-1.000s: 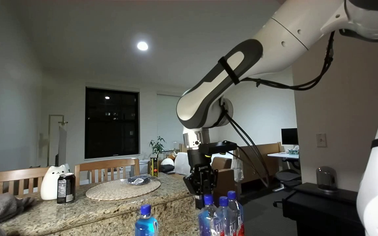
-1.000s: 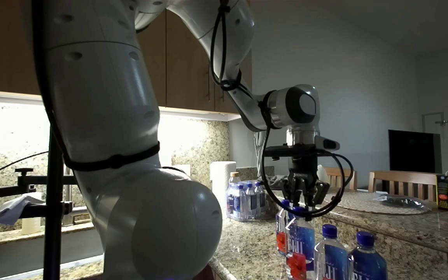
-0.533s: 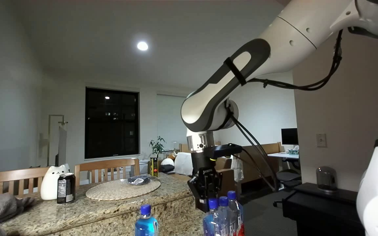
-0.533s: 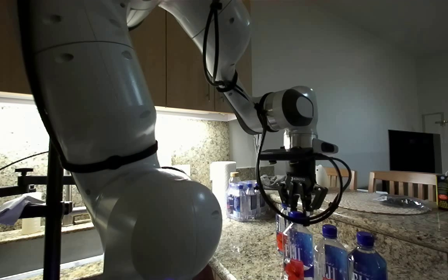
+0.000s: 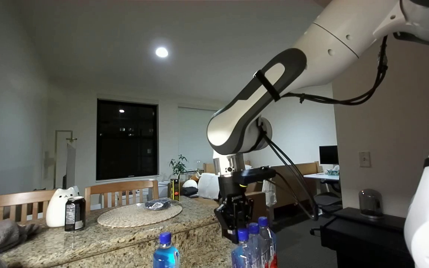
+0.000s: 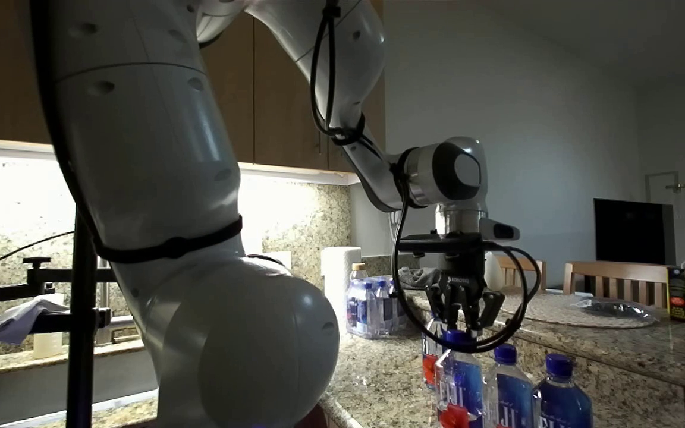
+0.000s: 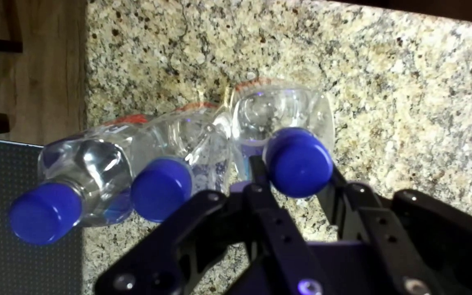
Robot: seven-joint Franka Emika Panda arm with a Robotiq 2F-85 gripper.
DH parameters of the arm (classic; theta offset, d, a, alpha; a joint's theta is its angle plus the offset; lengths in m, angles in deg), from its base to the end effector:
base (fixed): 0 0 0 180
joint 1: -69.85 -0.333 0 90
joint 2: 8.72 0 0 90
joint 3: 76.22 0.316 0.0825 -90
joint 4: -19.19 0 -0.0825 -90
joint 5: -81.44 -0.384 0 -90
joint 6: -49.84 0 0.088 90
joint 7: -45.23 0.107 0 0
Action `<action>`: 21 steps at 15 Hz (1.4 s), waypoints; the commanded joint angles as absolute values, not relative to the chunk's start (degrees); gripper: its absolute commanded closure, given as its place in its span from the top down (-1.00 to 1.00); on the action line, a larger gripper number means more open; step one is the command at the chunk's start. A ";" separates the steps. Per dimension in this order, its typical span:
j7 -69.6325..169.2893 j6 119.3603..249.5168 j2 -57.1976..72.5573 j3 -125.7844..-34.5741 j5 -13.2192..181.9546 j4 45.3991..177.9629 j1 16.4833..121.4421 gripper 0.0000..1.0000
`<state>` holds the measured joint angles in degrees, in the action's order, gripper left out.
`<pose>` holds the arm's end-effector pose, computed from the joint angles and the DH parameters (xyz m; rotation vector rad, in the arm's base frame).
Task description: Move the water bottles forward
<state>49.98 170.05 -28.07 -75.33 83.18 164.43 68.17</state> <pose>0.4092 0.0168 0.3850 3.1009 -0.0350 -0.1506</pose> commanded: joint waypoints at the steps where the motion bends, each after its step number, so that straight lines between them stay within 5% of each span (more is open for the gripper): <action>1: 48.12 171.43 -28.00 -75.23 83.14 164.95 68.37 -0.74; 21: 48.42 173.15 -25.15 -75.28 83.18 163.09 68.15 -0.74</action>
